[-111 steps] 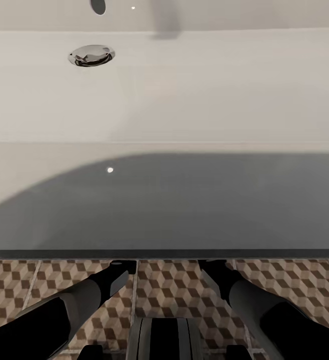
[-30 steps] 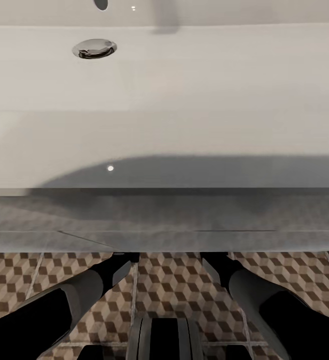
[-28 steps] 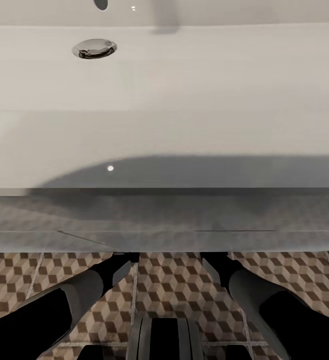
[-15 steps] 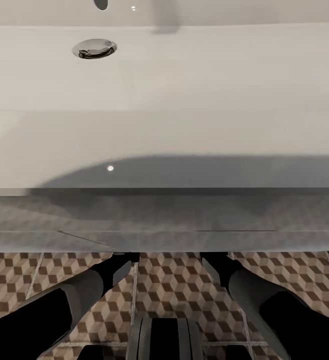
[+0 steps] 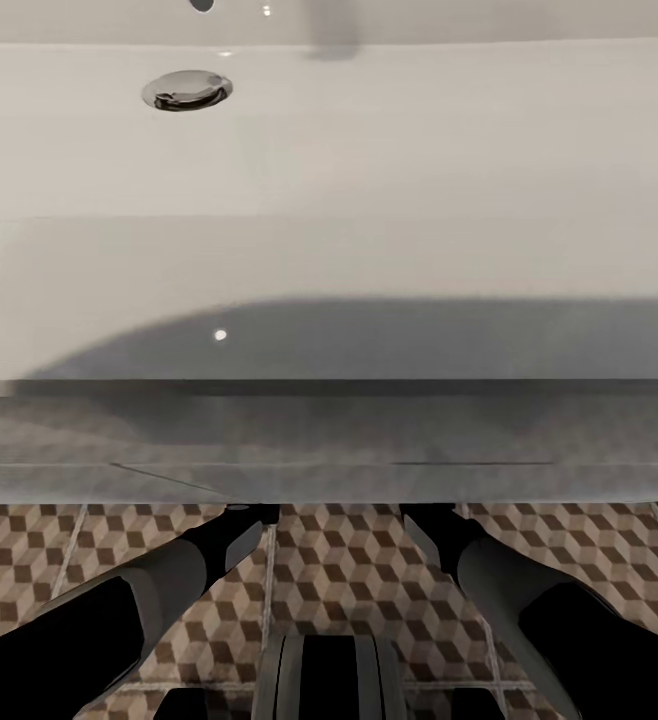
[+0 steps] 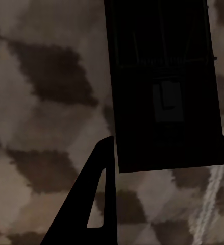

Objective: Take the four mousetraps from the cabinet in the bathroom and place them on the bathroom floor. Make sure all four end up on the same floor surface, and ensure that at least two of them are either under or directly next to the same bathroom sink.

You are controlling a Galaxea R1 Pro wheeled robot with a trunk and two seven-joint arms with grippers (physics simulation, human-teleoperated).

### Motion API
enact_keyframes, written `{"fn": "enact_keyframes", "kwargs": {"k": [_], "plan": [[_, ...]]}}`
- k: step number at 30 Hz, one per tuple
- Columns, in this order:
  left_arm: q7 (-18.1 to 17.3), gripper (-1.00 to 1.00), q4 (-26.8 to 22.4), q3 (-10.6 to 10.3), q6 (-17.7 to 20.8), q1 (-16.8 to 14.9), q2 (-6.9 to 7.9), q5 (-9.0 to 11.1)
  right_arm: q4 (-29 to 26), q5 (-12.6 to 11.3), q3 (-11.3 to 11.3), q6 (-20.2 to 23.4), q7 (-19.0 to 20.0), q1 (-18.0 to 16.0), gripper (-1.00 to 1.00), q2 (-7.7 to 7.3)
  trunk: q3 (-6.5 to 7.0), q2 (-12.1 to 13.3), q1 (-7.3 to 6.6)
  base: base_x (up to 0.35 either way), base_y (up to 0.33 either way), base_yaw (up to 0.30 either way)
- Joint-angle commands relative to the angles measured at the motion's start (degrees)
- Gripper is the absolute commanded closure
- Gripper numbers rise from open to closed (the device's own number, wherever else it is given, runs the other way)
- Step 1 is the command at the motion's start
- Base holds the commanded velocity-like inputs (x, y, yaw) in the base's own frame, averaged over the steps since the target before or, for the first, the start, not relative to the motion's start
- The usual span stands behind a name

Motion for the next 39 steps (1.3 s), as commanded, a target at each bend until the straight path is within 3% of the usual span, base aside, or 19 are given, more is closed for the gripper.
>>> {"fn": "enact_keyframes", "kwargs": {"k": [1, 39], "plan": [[0.4, 1.0, -0.1, -0.4, 0.3, 0.0, 0.03, 0.1, -0.1, -0.5, 0.5, 0.3, -0.3, 0.0, 1.0, -0.05, -0.08, 0.0, -0.01, 0.0, 0.0, 0.001], [0.4, 1.0, -0.1, -0.4, 0.2, 0.0, 0.2, 0.1, -0.2, -0.5, 0.5, 0.2, -0.2, 0.0, 1.0, -0.12, -1.08, 0.0, -0.01, 0.0, 0.0, 0.0]]}}
